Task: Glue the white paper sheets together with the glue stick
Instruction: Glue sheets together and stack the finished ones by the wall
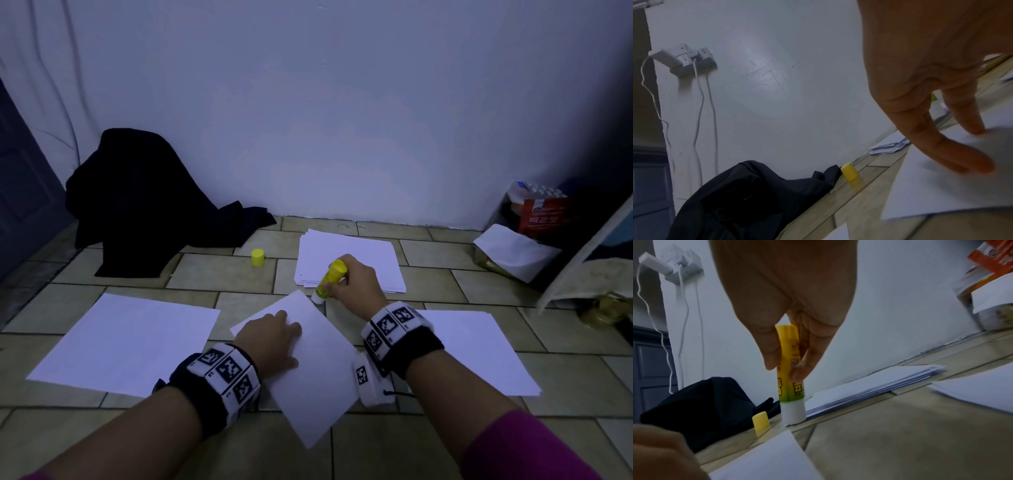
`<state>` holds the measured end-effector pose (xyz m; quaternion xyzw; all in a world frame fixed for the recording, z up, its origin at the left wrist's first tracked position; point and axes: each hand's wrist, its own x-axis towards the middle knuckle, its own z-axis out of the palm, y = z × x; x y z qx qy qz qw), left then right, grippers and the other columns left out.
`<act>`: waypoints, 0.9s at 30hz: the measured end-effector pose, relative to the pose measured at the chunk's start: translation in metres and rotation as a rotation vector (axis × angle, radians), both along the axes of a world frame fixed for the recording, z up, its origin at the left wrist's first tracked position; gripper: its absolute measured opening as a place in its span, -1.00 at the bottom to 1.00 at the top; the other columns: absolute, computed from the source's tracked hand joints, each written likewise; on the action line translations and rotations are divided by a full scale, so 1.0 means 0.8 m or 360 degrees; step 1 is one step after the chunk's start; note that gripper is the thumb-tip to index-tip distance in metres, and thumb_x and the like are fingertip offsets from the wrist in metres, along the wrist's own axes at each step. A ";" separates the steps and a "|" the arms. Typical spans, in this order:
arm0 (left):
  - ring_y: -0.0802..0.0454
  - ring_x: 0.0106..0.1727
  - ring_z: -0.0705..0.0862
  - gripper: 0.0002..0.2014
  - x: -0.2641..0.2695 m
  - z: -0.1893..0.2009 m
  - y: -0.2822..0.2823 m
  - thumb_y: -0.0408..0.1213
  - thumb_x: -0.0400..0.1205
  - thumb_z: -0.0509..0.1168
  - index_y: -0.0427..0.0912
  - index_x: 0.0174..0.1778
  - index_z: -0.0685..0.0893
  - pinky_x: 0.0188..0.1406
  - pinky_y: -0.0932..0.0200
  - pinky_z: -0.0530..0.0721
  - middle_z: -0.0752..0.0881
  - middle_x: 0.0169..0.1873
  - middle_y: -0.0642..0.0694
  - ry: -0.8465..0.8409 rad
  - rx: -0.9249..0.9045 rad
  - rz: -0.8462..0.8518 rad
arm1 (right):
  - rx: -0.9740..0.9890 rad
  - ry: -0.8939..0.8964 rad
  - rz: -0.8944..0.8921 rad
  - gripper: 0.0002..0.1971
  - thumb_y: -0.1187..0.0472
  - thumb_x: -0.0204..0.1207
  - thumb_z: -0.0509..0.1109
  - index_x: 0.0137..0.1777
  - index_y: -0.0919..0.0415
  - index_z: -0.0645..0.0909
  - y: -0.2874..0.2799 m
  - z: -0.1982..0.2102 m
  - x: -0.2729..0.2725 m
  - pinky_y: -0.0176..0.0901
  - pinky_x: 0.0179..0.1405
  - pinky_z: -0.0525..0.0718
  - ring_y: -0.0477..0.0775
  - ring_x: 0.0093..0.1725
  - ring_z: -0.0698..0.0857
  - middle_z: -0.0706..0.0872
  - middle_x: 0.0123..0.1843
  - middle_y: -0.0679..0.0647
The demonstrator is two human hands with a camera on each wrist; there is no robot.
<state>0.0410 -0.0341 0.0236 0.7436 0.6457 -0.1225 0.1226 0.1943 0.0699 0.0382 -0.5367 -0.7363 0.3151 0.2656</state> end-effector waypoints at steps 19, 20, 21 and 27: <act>-0.09 0.37 0.43 -0.56 0.001 -0.008 0.003 -0.05 0.67 0.24 -0.20 0.41 0.48 0.22 0.03 0.51 0.44 0.35 -0.15 -0.0088 0.0026 -0.0051 | -0.0004 -0.0578 0.0631 -0.71 0.28 0.56 0.37 0.27 0.19 0.52 -0.005 0.013 0.005 -0.08 0.04 0.56 0.19 0.08 0.63 0.69 0.13 0.23; -0.09 0.38 0.42 -0.55 0.000 -0.008 0.003 -0.05 0.67 0.25 -0.19 0.43 0.46 0.24 0.04 0.51 0.44 0.36 -0.15 -0.0091 0.0023 -0.0060 | -0.0003 -0.0587 0.0647 -0.71 0.27 0.56 0.39 0.26 0.18 0.53 -0.008 0.014 0.015 -0.08 0.05 0.57 0.17 0.07 0.63 0.69 0.13 0.21; -0.09 0.38 0.42 -0.54 -0.001 -0.008 0.003 -0.07 0.67 0.25 -0.18 0.45 0.44 0.25 0.04 0.51 0.43 0.37 -0.15 -0.0094 0.0020 -0.0070 | -0.0008 -0.0591 0.0662 -0.72 0.27 0.55 0.40 0.24 0.16 0.53 -0.010 0.014 0.026 -0.07 0.06 0.59 0.15 0.06 0.64 0.70 0.11 0.19; -0.15 0.41 0.38 -0.44 -0.002 -0.005 0.006 -0.30 0.71 0.13 0.12 0.64 0.19 0.21 0.04 0.50 0.34 0.40 -0.20 -0.0004 -0.0047 -0.0219 | -0.0013 -0.0629 0.0768 -0.72 0.27 0.48 0.48 0.17 0.07 0.58 -0.025 0.020 0.079 -0.02 0.06 0.68 0.08 0.04 0.68 0.72 0.08 0.05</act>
